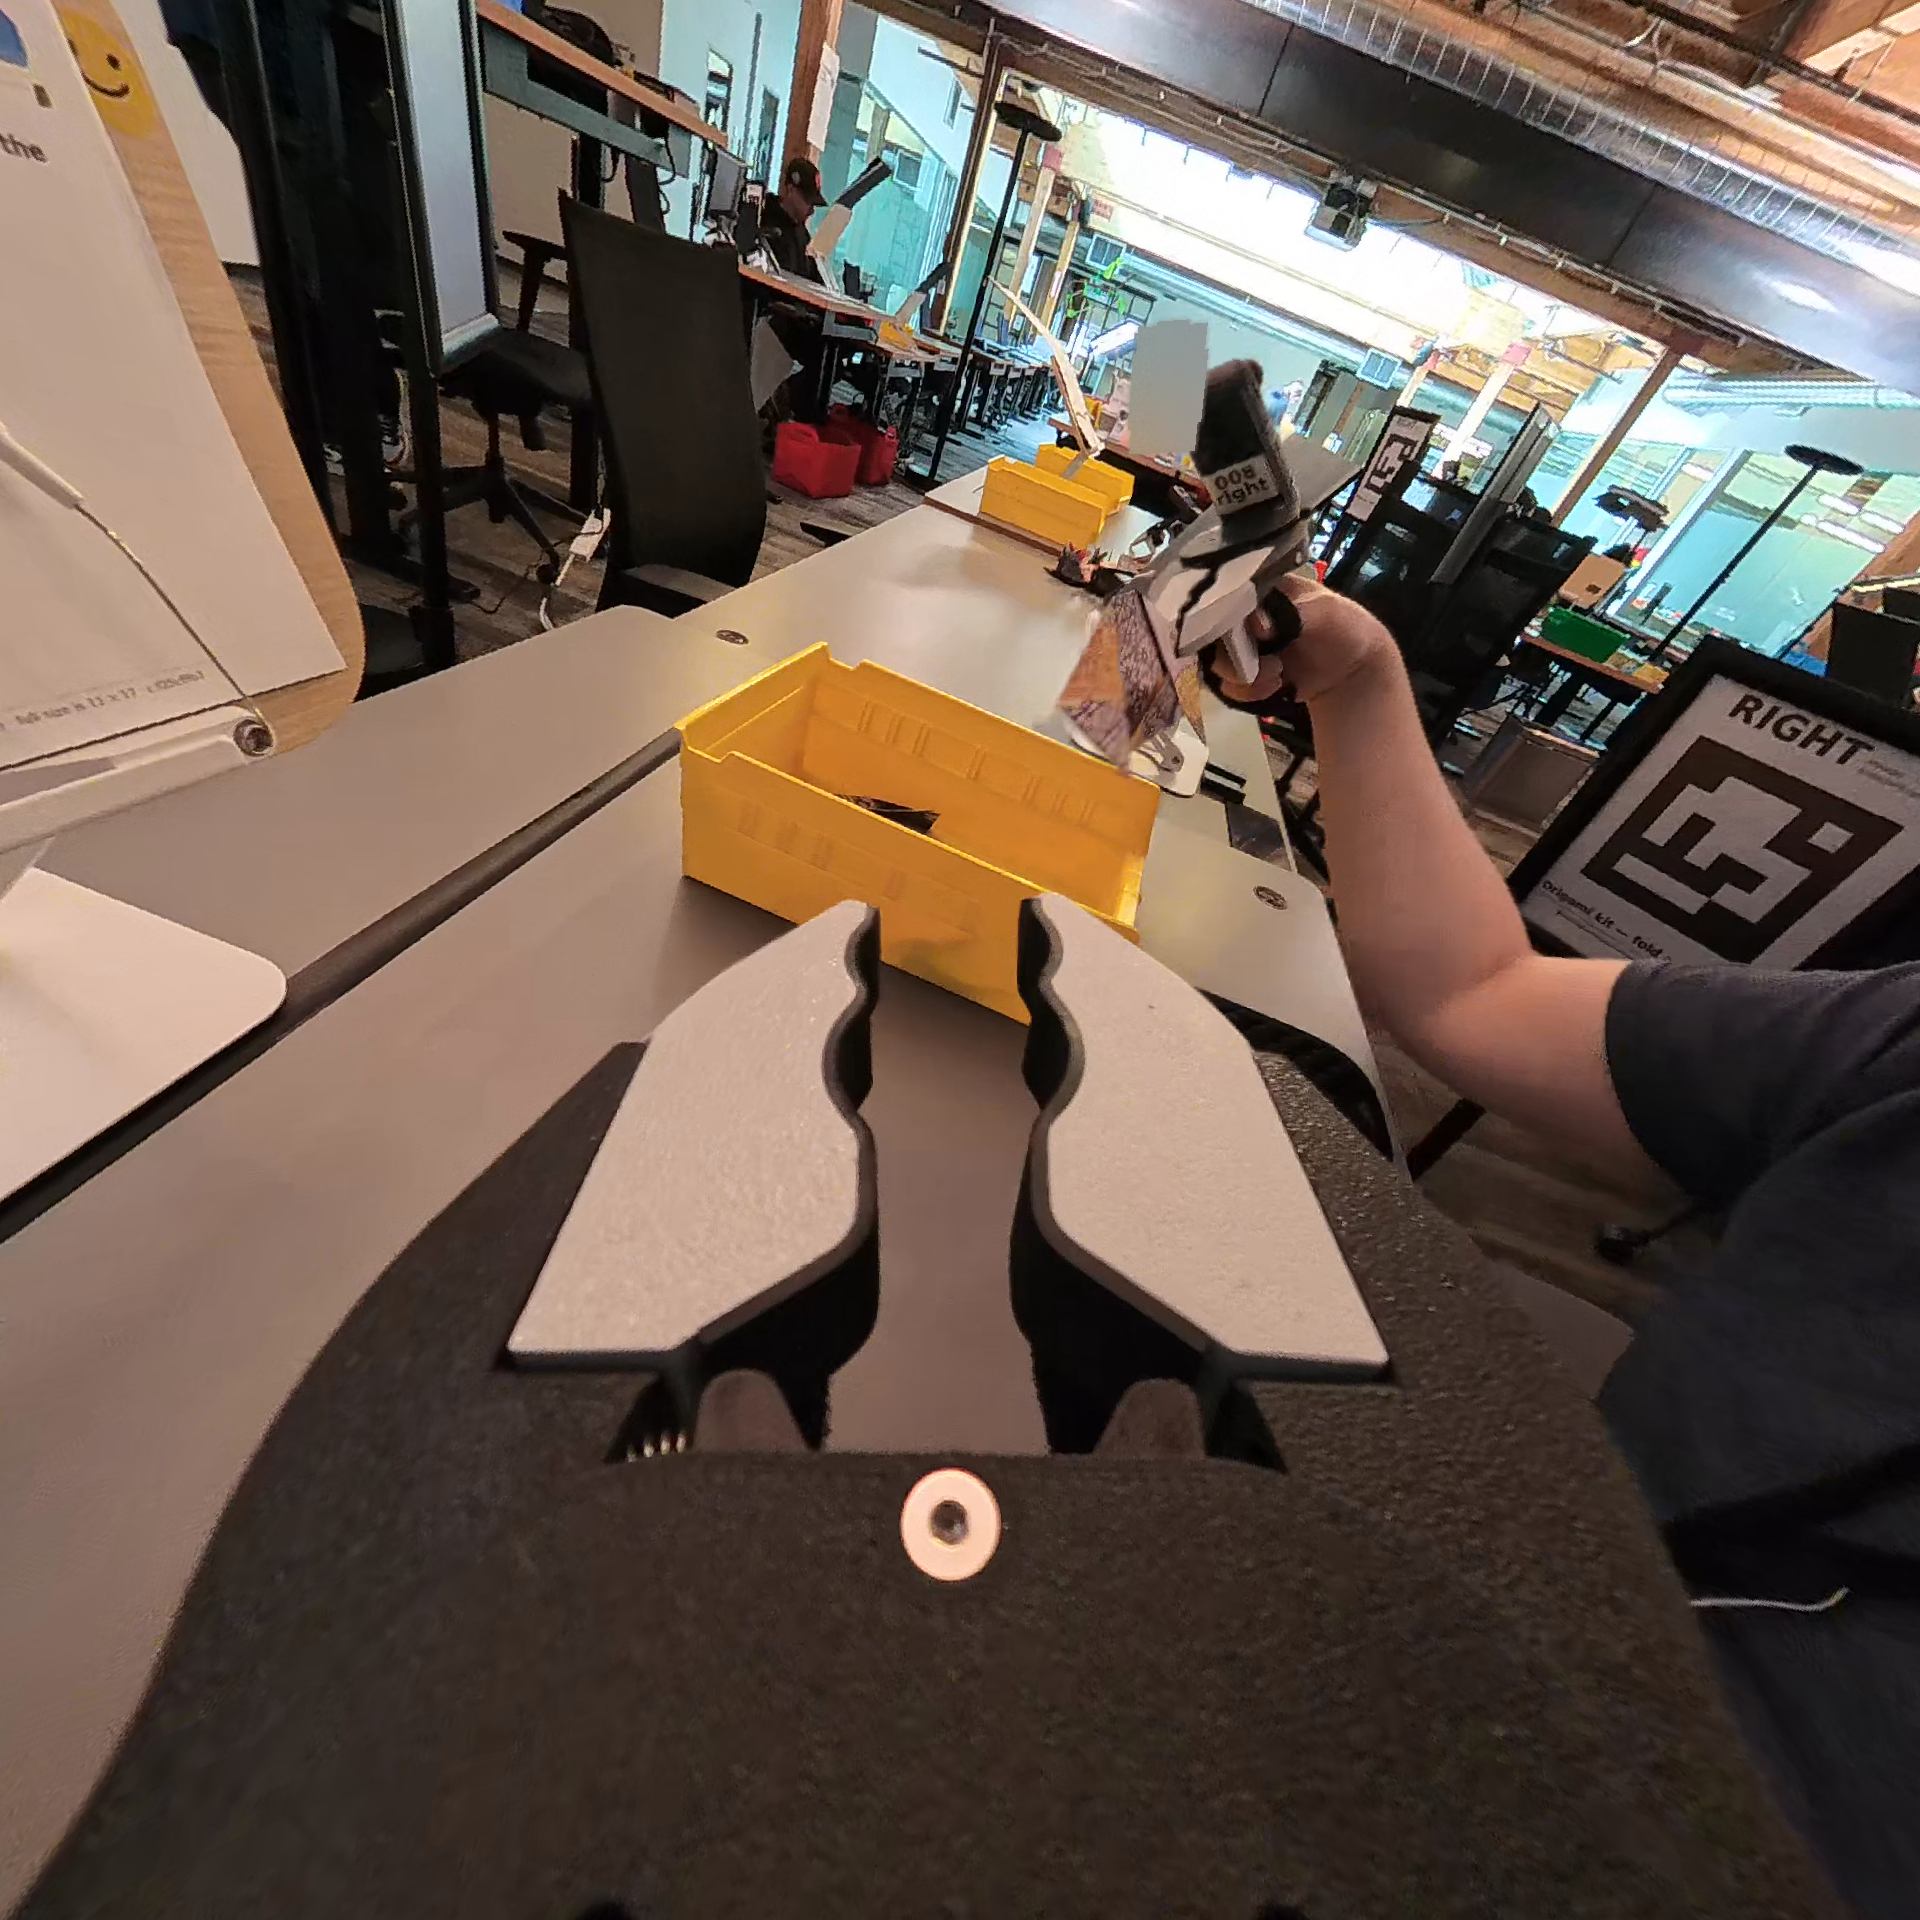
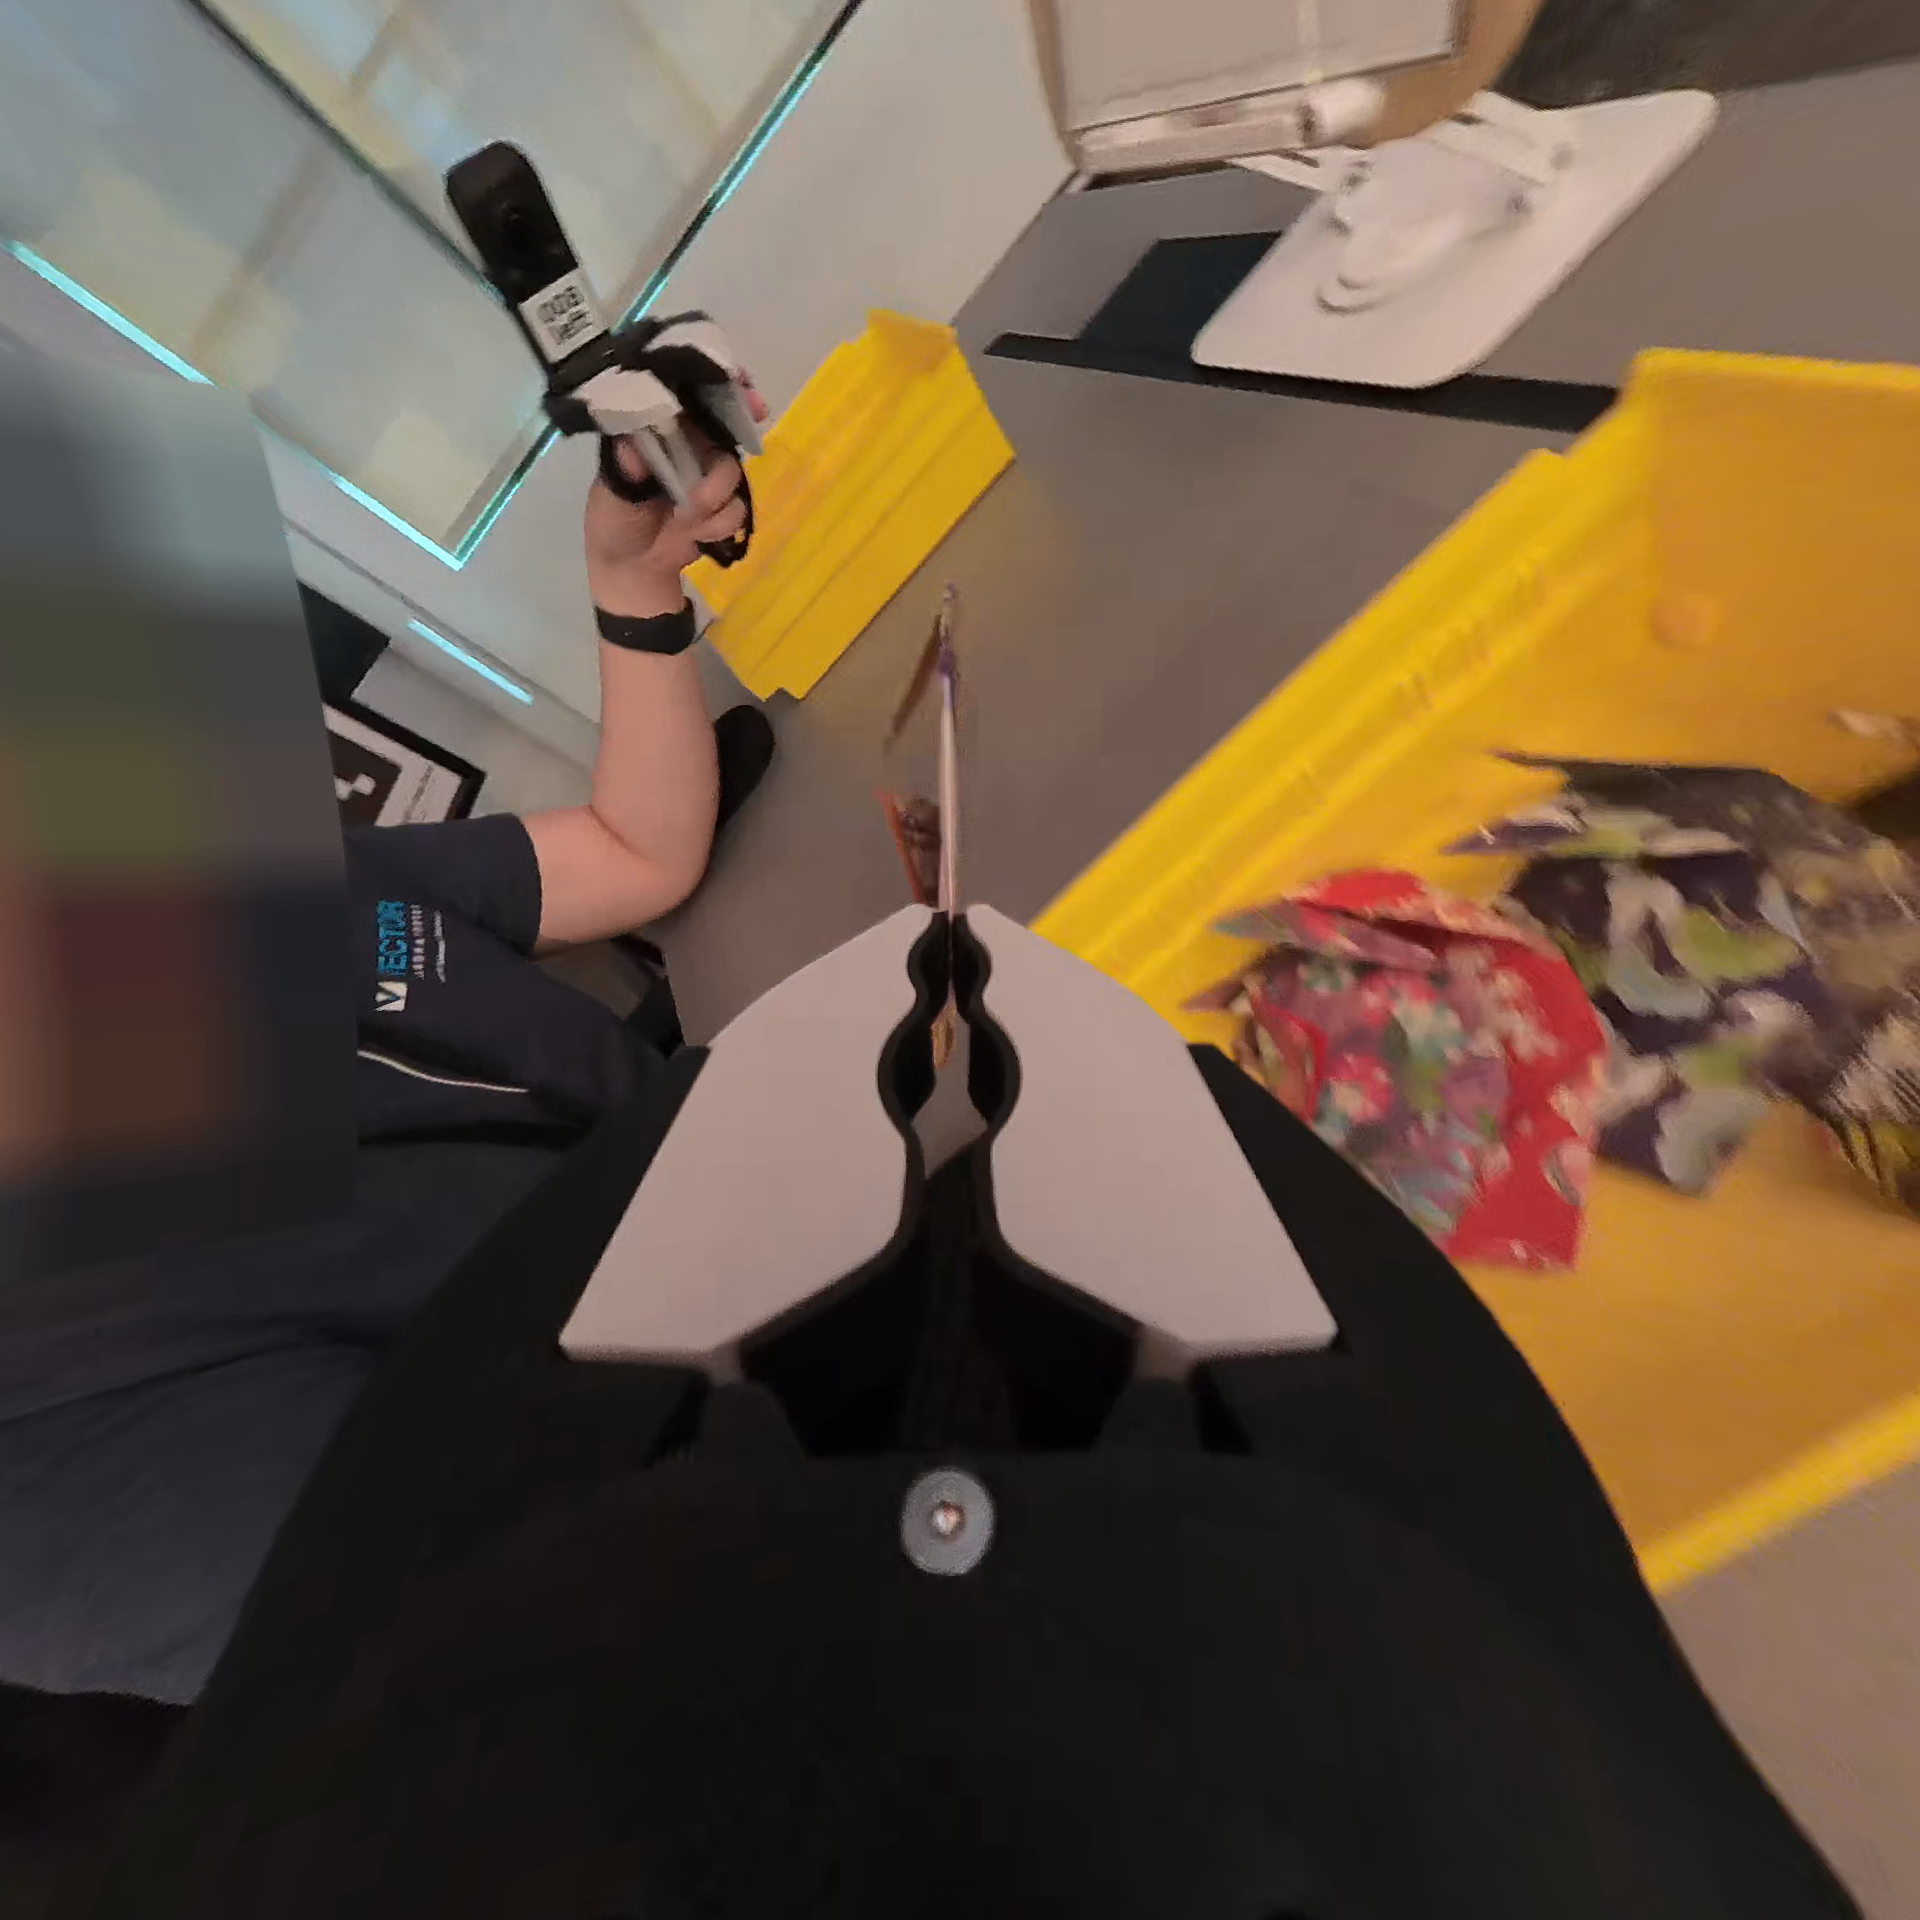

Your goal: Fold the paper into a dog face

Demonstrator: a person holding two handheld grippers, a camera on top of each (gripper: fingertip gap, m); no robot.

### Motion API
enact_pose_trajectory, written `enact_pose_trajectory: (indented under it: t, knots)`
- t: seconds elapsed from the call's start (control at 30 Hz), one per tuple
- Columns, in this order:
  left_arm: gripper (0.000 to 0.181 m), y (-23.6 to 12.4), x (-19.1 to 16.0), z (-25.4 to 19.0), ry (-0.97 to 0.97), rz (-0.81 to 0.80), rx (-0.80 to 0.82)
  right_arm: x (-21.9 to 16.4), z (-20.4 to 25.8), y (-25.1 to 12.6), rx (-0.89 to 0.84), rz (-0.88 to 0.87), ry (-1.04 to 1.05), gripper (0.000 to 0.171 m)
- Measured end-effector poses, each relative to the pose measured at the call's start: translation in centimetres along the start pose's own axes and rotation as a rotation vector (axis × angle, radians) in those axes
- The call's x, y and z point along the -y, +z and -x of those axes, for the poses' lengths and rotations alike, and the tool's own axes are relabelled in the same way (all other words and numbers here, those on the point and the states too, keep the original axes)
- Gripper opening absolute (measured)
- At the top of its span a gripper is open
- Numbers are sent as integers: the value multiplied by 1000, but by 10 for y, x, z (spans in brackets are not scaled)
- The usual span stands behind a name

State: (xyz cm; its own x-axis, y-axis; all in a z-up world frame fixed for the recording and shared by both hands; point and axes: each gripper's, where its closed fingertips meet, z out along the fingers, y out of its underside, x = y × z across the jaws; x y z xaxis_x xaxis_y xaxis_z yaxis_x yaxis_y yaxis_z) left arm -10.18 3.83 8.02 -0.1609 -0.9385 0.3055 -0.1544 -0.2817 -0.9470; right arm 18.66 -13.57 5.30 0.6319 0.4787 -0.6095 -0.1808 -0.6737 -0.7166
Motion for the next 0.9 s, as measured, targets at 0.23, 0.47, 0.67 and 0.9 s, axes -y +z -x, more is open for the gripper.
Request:
enact_pose_trajectory:
  t: [0.23,0.47,0.67,0.9]
  knots:
    - [25,11,-10,-7,23,65,-10,-27,-14,-18,0,-28,57,2]
    - [25,15,-14,-9,33,92,-13,-31,-9,-14,17,-37,42,2]
    - [25,16,-15,-9,40,102,-3,2,29,12,80,-96,-108,1]
    - [25,19,-21,-7,61,139,30,30,70,73,190,-97,-263,1]
